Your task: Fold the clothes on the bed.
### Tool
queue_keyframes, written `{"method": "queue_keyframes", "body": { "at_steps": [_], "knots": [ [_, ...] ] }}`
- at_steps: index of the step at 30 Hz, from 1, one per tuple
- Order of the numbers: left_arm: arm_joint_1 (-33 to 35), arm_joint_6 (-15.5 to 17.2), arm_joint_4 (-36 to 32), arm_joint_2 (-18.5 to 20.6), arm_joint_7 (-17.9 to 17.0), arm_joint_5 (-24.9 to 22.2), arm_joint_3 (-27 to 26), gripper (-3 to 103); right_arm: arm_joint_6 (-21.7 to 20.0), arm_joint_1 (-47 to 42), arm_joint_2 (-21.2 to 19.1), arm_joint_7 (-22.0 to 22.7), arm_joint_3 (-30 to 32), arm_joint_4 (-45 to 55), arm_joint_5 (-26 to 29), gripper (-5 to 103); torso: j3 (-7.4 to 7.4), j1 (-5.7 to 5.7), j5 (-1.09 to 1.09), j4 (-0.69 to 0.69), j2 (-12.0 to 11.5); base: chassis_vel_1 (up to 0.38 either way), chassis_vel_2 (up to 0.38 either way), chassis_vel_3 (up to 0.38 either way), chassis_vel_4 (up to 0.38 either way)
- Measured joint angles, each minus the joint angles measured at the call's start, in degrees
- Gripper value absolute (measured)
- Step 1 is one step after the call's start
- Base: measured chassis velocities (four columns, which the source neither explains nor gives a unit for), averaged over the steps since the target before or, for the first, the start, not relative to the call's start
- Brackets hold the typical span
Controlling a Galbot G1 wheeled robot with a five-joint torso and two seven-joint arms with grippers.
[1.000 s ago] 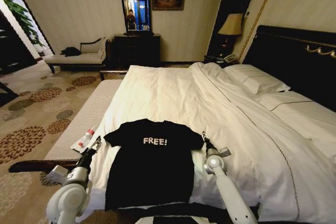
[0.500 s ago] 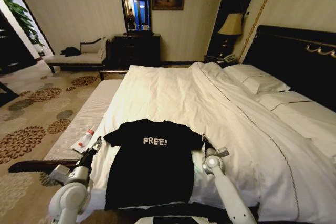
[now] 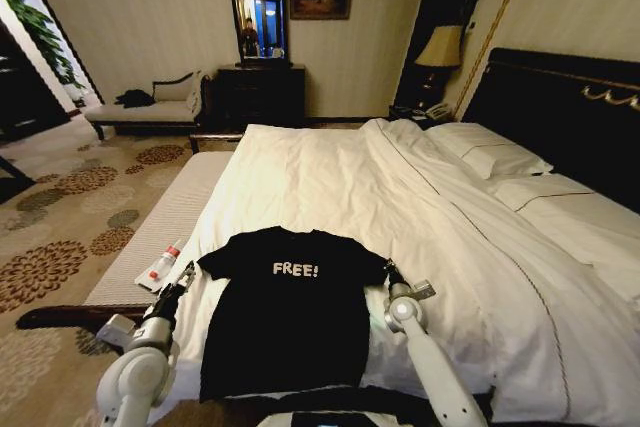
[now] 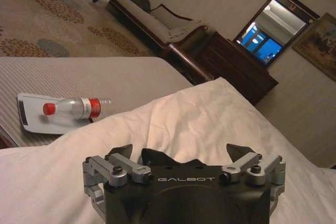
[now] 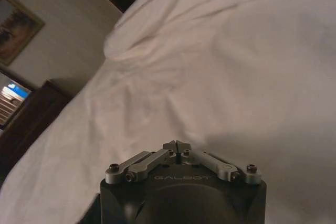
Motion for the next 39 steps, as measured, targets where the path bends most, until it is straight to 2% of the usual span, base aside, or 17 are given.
{"method": "queue_keyframes", "body": {
  "at_steps": [7,13,29,34,39],
  "knots": [
    [-0.03,-0.06,0.22,-0.2,0.0,0.1,0.02,100,0.69,-0.77,-0.35,0.06,-1.08,7.11,0.2,0,0.0,0.0,-0.01,0.0,0.0,0.0,0.0,0.0,0.0],
    [-0.34,-0.08,0.75,-0.63,0.0,0.43,0.3,100,0.7,-0.34,-0.46,0.14,-3.32,8.22,-0.12,0,0.0,0.0,-0.01,0.0,0.0,0.0,0.0,0.0,0.0],
    [-2.03,-0.09,4.63,-0.14,-0.01,0.47,0.43,100,0.19,7.57,1.15,0.51,-12.24,3.34,-0.11,0,0.0,0.0,-0.01,0.01,0.0,0.0,0.0,0.0,0.0],
    [-2.36,-0.09,5.33,-0.19,-0.04,0.5,0.06,100,0.34,11.21,3.41,0.14,-17.93,-1.56,-2.11,0,0.0,0.02,-0.01,0.0,0.0,0.0,0.0,0.0,0.0],
    [-2.57,-0.09,5.98,-0.01,-0.05,0.49,-0.02,100,0.76,12.71,5.53,-0.22,-19.46,-5.0,-4.1,0,0.0,0.02,-0.01,0.0,0.0,0.0,0.0,0.0,0.0]
  ]
}}
